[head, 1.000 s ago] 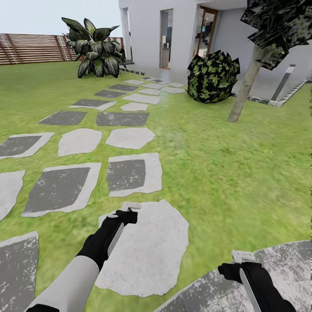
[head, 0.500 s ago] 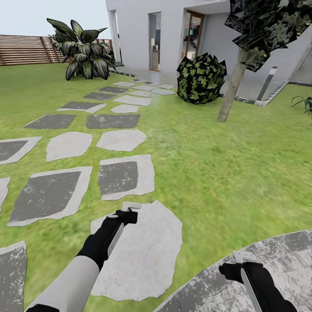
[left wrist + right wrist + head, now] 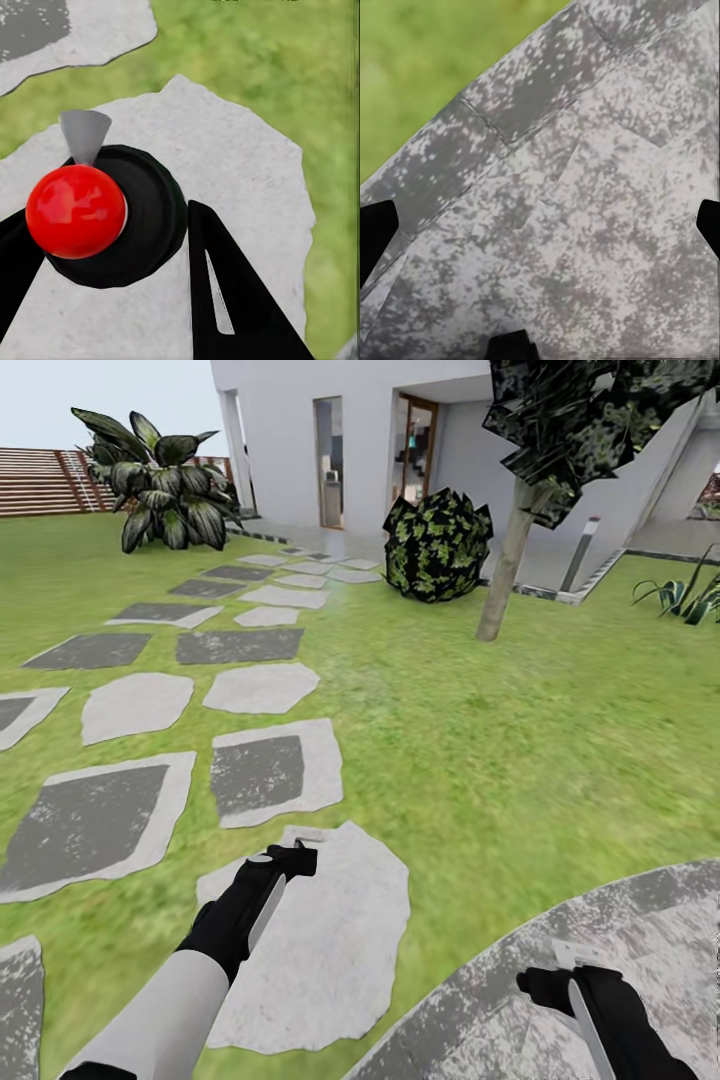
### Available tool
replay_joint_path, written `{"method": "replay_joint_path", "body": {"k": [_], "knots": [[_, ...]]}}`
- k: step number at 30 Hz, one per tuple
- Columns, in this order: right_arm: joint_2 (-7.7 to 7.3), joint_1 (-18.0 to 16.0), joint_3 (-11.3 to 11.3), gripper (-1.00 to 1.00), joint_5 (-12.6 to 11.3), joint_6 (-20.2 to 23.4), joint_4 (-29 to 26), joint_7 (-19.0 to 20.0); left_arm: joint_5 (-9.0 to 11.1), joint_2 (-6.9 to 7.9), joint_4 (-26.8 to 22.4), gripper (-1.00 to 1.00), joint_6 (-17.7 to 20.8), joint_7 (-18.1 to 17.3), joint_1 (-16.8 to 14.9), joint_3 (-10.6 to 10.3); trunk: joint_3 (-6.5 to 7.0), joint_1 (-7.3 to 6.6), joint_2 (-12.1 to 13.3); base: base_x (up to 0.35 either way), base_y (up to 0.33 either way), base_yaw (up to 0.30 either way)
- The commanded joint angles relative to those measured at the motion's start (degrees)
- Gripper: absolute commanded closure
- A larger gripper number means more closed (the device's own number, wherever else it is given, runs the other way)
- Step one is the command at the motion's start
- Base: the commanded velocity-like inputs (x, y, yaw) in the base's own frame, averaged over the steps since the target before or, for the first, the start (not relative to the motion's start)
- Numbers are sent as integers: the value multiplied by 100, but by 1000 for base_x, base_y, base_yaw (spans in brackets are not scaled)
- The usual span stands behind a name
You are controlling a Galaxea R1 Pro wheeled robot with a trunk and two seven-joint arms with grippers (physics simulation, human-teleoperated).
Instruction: Pick up the pesticide atomizer in the garden and spray insectifuge to fully cover both potted plants in the garden.
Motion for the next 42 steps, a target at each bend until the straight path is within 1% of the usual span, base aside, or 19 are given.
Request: {"method": "replay_joint_path", "body": {"k": [1,42], "knots": [[0,-3,-13,-100,-1,26,-5,1,-2,1,-10,100,31,3,-2,-6,3,-1,-2,-1,1,-199],[0,-3,-35,-100,-1,26,-5,1,-1,-4,-10,100,31,-1,0,-15,286,-1,-2,0,0,-200]]}}
